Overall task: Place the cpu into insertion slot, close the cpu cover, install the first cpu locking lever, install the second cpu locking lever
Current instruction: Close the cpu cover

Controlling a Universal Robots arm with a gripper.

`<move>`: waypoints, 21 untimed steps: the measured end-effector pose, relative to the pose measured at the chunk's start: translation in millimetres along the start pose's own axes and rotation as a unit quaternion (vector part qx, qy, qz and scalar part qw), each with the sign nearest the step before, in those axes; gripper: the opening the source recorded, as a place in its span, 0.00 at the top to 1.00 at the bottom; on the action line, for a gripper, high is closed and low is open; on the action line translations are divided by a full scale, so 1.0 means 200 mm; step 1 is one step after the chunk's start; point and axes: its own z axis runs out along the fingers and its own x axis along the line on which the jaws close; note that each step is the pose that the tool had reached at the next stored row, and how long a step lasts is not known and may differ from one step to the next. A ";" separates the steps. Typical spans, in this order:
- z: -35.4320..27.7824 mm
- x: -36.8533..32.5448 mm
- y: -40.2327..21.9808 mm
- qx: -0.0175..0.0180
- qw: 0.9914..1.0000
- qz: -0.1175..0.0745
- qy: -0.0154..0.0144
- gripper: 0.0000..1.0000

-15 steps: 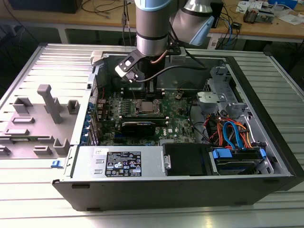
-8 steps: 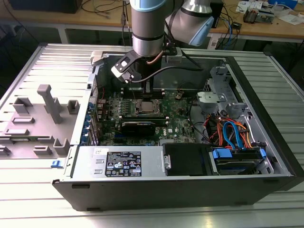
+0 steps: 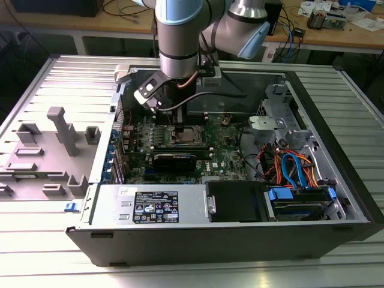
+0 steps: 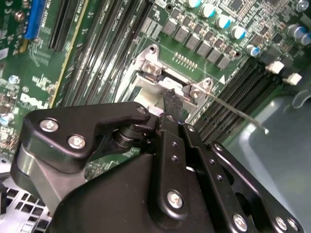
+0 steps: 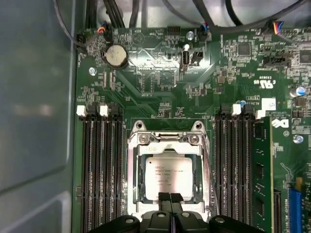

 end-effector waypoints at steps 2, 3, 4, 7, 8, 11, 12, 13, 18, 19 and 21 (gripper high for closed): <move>0.020 0.000 -0.006 0.000 1.000 0.000 0.000 0.89; 0.031 0.000 -0.010 0.000 1.000 0.000 0.000 0.89; 0.037 0.000 -0.011 0.000 1.000 0.000 0.000 0.89; 0.054 -0.001 -0.013 0.000 1.000 0.000 0.000 0.89; 0.053 0.000 -0.013 0.000 1.000 0.000 0.000 0.89; 0.006 0.000 -0.012 0.000 1.000 0.000 0.000 0.89; 0.005 0.000 -0.012 0.000 1.000 0.000 0.000 0.89; 0.005 0.000 -0.011 0.000 1.000 0.000 0.000 0.89; 0.020 0.001 -0.047 0.000 1.000 0.000 0.001 0.89; 0.028 0.001 -0.049 0.000 1.000 0.000 0.001 0.89; 0.044 0.000 -0.053 0.000 1.000 0.000 0.001 0.89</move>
